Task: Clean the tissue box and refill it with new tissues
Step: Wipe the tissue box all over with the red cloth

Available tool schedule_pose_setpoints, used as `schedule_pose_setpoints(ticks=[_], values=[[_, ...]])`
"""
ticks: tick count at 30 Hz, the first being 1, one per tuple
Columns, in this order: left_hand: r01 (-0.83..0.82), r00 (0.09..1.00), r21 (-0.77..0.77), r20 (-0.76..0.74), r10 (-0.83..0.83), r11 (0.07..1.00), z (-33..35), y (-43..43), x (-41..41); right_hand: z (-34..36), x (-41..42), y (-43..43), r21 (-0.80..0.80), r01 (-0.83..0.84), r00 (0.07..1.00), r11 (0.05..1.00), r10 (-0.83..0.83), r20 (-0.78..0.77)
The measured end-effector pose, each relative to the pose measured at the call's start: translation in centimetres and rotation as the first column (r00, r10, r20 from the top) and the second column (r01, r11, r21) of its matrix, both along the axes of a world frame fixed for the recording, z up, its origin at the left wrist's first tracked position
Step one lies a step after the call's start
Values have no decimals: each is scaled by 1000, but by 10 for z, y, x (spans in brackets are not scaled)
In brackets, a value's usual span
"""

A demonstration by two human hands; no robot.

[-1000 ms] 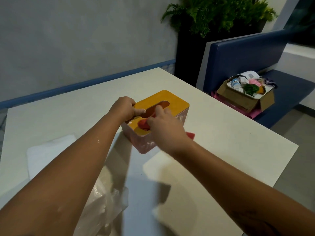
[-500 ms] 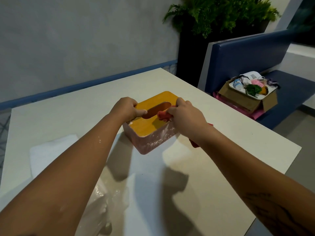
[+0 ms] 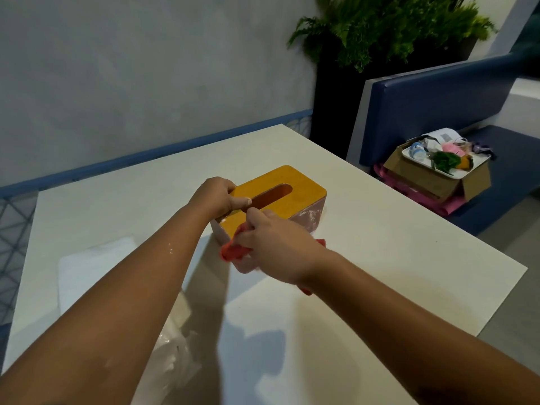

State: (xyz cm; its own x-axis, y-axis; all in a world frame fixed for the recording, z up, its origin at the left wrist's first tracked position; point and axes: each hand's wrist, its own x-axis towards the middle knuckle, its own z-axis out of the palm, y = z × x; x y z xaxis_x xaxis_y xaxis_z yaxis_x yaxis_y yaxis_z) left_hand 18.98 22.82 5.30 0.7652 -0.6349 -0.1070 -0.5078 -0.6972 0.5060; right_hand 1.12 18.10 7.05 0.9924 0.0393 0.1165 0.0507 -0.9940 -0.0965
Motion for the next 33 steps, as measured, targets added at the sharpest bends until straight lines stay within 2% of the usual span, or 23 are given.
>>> schedule_pose_setpoints(ticks=[2, 3, 4, 5, 6, 7, 9, 10, 11, 12, 15, 18, 20, 24, 28, 30, 33], values=[[8, 1000, -9, -12, -8, 1000, 1, 0, 0, 12, -5, -16, 146, 9, 996, 989, 4, -89], [6, 1000, -5, -21, -6, 1000, 1, -1, 0, 16, -7, -25, 277, 44, 993, 960, -11, -121], [4, 1000, 3, -31, -4, 1000, 1, -2, -1, 18, -9, -35, 441, 110, 988, 891, -50, -146], [-1, 999, 14, -41, 2, 1000, 2, -2, -2, 19, -10, -44, 618, 201, 977, 760, -114, -179], [-21, 999, 30, -38, 22, 999, 3, -3, -4, 18, -10, -54, 772, 289, 957, 565, -174, -232], [-53, 999, 54, -4, 53, 997, 4, -4, -6, 16, -9, -65, 877, 351, 932, 329, -214, -292], [-122, 981, 120, 168, 101, 985, 8, -4, -9, 11, -6, -86, 913, 399, 892, -86, -194, -408], [-147, 961, 133, 254, 110, 980, 11, -3, -11, 9, -3, -95, 883, 407, 885, -236, -139, -445], [-160, 943, 121, 312, 115, 980, 14, -2, -15, 7, -2, -102, 846, 414, 883, -336, -76, -463], [-191, 926, 80, 345, 152, 978, 17, 0, -20, 7, 2, -108, 827, 428, 884, -363, -20, -467], [-245, 882, -94, 392, 262, 965, 19, -2, -52, 9, 9, -124, 847, 442, 889, -296, 21, -457], [-185, 853, -89, 480, 205, 979, 11, -12, -93, 21, 21, -136, 899, 392, 916, -196, -12, -402], [-157, 863, -36, 480, 155, 987, 1, -20, -112, 31, 31, -138, 925, 357, 924, -129, -95, -370], [-209, 859, 15, 481, 176, 978, -17, -28, -119, 42, 55, -136, 943, 302, 929, 143, -266, -257], [-243, 850, -63, 466, 244, 968, -22, -28, -114, 48, 73, -125, 865, 253, 956, 434, -251, -153], [-260, 816, -89, 512, 268, 961, -27, -29, -114, 48, 84, -120, 806, 173, 971, 566, -237, -43], [-336, 729, -69, 612, 306, 939, -36, -36, -116, 48, 103, -110, 710, 76, 963, 700, -235, 129]])
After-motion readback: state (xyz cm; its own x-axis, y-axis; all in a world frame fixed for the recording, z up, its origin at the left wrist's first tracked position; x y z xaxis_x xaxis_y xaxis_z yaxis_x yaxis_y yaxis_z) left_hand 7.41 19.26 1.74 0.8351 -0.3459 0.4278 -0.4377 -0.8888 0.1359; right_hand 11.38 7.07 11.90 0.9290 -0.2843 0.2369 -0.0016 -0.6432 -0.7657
